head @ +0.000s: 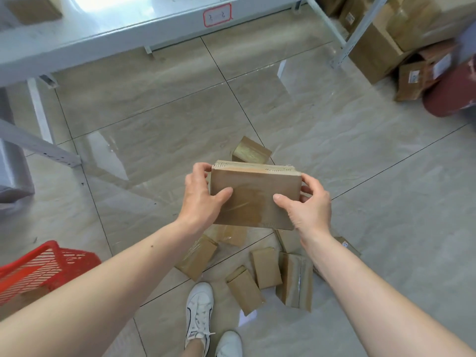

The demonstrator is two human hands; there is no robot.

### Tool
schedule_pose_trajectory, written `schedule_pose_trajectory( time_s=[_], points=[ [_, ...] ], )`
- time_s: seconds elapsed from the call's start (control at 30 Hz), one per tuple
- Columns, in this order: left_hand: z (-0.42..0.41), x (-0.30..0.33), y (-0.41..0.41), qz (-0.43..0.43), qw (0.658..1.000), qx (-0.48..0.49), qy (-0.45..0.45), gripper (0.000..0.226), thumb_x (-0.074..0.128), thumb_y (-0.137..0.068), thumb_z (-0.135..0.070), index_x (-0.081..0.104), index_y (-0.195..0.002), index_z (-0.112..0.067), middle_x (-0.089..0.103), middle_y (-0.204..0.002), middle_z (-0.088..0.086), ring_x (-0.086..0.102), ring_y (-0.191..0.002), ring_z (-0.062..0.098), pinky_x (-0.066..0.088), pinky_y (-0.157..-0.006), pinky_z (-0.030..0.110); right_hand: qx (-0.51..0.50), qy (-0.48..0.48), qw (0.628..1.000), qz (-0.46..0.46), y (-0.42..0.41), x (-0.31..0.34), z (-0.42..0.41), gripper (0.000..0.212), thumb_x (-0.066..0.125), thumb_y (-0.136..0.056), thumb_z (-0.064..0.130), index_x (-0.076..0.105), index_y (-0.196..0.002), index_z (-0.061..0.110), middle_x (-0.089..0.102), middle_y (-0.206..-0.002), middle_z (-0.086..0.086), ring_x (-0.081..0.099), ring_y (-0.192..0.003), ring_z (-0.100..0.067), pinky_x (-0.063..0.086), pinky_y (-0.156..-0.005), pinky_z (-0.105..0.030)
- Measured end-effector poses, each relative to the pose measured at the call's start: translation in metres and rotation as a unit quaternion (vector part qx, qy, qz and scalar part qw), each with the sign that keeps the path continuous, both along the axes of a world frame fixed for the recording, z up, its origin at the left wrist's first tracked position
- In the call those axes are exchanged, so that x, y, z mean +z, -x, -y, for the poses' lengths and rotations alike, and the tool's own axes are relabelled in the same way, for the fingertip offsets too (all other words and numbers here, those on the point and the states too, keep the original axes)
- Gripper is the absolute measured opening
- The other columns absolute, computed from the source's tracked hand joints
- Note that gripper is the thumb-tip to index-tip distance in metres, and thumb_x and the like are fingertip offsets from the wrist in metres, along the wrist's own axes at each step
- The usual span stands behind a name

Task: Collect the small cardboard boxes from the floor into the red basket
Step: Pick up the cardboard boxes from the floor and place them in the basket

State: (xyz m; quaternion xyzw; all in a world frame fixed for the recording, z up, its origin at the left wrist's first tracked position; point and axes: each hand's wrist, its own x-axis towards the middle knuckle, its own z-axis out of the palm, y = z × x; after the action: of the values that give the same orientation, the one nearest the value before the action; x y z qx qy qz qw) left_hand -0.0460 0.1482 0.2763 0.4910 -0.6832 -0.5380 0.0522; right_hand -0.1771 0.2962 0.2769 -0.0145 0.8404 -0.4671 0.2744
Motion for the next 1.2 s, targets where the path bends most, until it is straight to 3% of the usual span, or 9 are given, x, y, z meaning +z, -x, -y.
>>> schedule_pose_trajectory(
  time_s=[0.07, 0.33, 0.5, 0.63, 0.77, 0.87, 1.0, 1.2],
  points=[
    [-0.006, 0.011, -0.010, -0.020, 0.999, 0.014, -0.030, 0.047, 0.068, -0.082, -0.033, 0.033, -0.112, -0.041, 0.045, -0.129, -0.004, 0.053, -0.117, 0.021, 0.049, -0.096, 0.048, 0.021, -0.010, 1.000, -0.011, -0.007, 0.010, 0.000, 0.080, 0.084, -0.045, 0.038, 0.059, -0.121, 0.040, 0.056, -0.128, -0.001, 0.067, -0.103, -0.017, 0.056, -0.093, -0.043],
    [-0.020, 0.037, -0.085, -0.053, 0.994, 0.080, -0.051, 0.068, 0.072, -0.084, -0.022, 0.025, -0.131, -0.034, 0.055, -0.111, -0.013, 0.061, -0.102, 0.015, 0.049, -0.080, 0.028, 0.121, -0.025, 0.992, 0.006, -0.064, 0.031, 0.010, 0.098, 0.089, -0.036, 0.047, 0.056, -0.128, 0.035, 0.060, -0.128, 0.005, 0.068, -0.103, -0.014, 0.057, -0.092, -0.044],
    [-0.015, 0.045, -0.151, -0.052, 0.991, 0.114, -0.041, 0.086, 0.079, -0.077, -0.020, 0.021, -0.138, -0.038, 0.050, -0.127, -0.007, 0.058, -0.110, 0.016, 0.051, -0.093, 0.033, 0.183, -0.024, 0.983, 0.011, -0.114, 0.035, 0.035, 0.100, 0.091, -0.034, 0.047, 0.056, -0.127, 0.035, 0.061, -0.123, 0.003, 0.064, -0.111, -0.016, 0.056, -0.094, -0.044],
    [-0.008, 0.044, -0.211, -0.064, 0.987, 0.143, -0.047, 0.088, 0.077, -0.078, -0.018, 0.019, -0.140, -0.040, 0.049, -0.133, -0.007, 0.058, -0.114, 0.014, 0.050, -0.098, 0.033, 0.237, -0.026, 0.971, 0.004, -0.161, 0.036, 0.059, 0.097, 0.090, -0.035, 0.045, 0.057, -0.126, 0.036, 0.061, -0.123, 0.002, 0.063, -0.111, -0.017, 0.056, -0.094, -0.044],
    [-0.002, 0.045, -0.280, -0.057, 0.982, 0.174, -0.035, 0.089, 0.078, -0.078, -0.022, 0.019, -0.142, -0.039, 0.048, -0.136, -0.007, 0.057, -0.116, 0.015, 0.047, -0.103, 0.038, 0.269, -0.015, 0.963, -0.003, -0.222, 0.040, 0.079, 0.103, 0.088, -0.035, 0.045, 0.054, -0.131, 0.032, 0.061, -0.125, 0.007, 0.061, -0.117, -0.017, 0.054, -0.097, -0.044],
    [0.005, 0.047, -0.335, -0.055, 0.979, 0.196, -0.022, 0.090, 0.079, -0.077, -0.025, 0.019, -0.142, -0.042, 0.048, -0.134, -0.010, 0.056, -0.118, 0.015, 0.048, -0.103, 0.040, 0.278, 0.000, 0.961, 0.007, -0.272, 0.047, 0.091, 0.091, 0.091, -0.042, 0.032, 0.050, -0.122, 0.032, 0.060, -0.117, 0.017, 0.062, -0.114, -0.014, 0.054, -0.098, -0.042],
    [0.016, 0.051, -0.413, -0.028, 0.977, 0.211, -0.006, 0.090, 0.077, -0.078, -0.031, 0.017, -0.143, -0.045, 0.049, -0.131, -0.012, 0.054, -0.119, 0.017, 0.046, -0.105, 0.043, 0.303, 0.033, 0.952, 0.035, -0.342, 0.054, 0.103, 0.077, 0.094, -0.055, 0.011, 0.054, -0.119, 0.026, 0.064, -0.113, 0.013, 0.064, -0.106, -0.008, 0.056, -0.094, -0.037],
    [0.033, 0.053, -0.504, -0.005, 0.971, 0.239, 0.004, 0.090, 0.076, -0.079, -0.033, 0.019, -0.148, -0.037, 0.051, -0.135, -0.006, 0.053, -0.122, 0.017, 0.043, -0.107, 0.037, 0.352, 0.056, 0.932, 0.066, -0.429, 0.054, 0.122, 0.083, 0.088, -0.065, 0.014, 0.050, -0.135, 0.038, 0.058, -0.127, -0.001, 0.061, -0.113, -0.015, 0.055, -0.093, -0.037]
  ],
)
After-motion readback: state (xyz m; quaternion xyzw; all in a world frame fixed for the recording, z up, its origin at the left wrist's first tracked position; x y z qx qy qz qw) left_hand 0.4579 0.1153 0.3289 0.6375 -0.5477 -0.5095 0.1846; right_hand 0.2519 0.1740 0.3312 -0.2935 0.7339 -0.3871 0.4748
